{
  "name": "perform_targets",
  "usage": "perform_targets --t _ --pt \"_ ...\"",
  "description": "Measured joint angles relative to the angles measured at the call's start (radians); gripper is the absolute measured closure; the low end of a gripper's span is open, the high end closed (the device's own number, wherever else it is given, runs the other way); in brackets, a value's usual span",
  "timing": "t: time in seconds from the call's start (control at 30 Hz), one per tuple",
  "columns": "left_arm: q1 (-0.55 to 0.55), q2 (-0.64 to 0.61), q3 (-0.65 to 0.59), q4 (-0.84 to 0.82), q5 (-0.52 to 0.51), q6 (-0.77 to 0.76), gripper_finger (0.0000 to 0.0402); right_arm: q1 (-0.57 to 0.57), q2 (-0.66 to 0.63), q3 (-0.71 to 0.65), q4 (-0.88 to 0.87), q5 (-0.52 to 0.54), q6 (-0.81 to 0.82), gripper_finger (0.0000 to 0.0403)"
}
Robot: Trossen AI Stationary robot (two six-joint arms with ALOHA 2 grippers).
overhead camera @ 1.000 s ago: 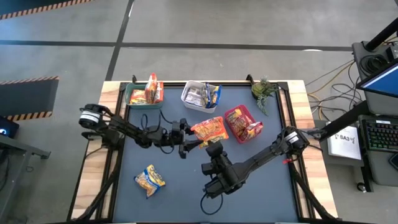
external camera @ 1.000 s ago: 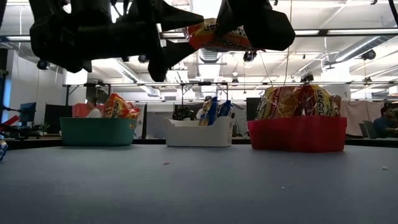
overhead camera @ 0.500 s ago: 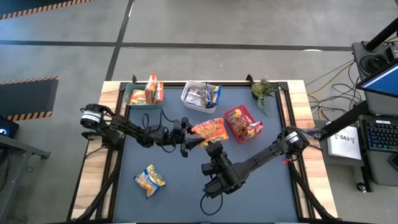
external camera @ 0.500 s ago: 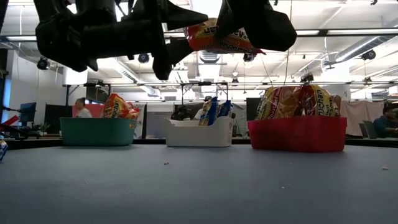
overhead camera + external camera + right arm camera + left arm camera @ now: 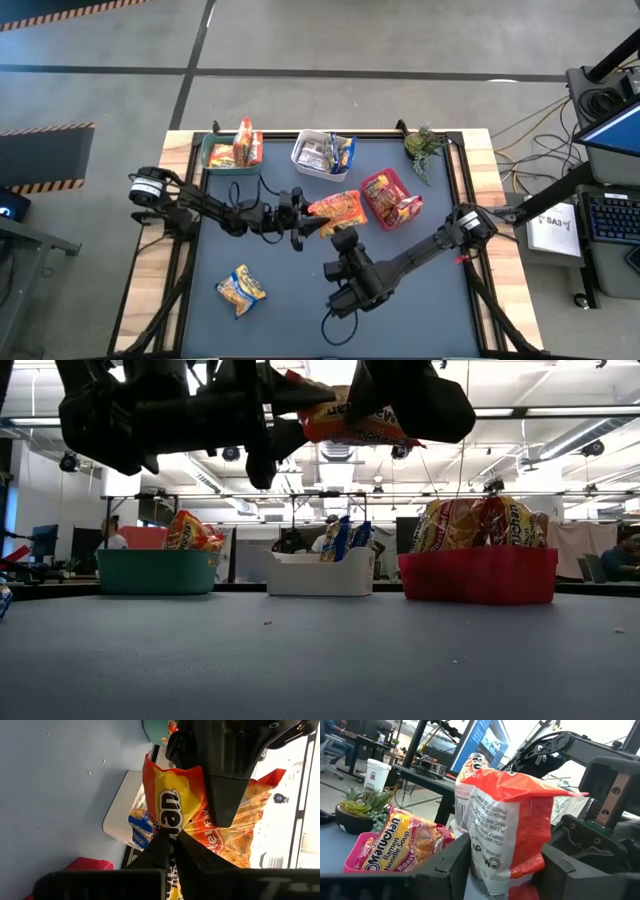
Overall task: Sort Maruchan noodles
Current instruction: Put the orange noodle pack into the green bin
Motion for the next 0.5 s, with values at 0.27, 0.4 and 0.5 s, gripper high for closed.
perform_targets --t 0.27,0.4,0.5 --pt "0.000 -0.001 0.000 0.003 0.007 -0.007 0.0284 -0.002 0.000 0.000 0.010 -0.001 0.022 0.0350" --pt "-0.002 -0.001 0.000 0.002 0.008 -0.007 0.0288 -0.002 0.000 0.000 0.013 0.004 0.047 0.0311" --pt "-0.002 -0.001 -0.001 0.002 0.008 -0.007 0.0289 -0.002 0.000 0.000 0.014 0.008 0.064 0.0281"
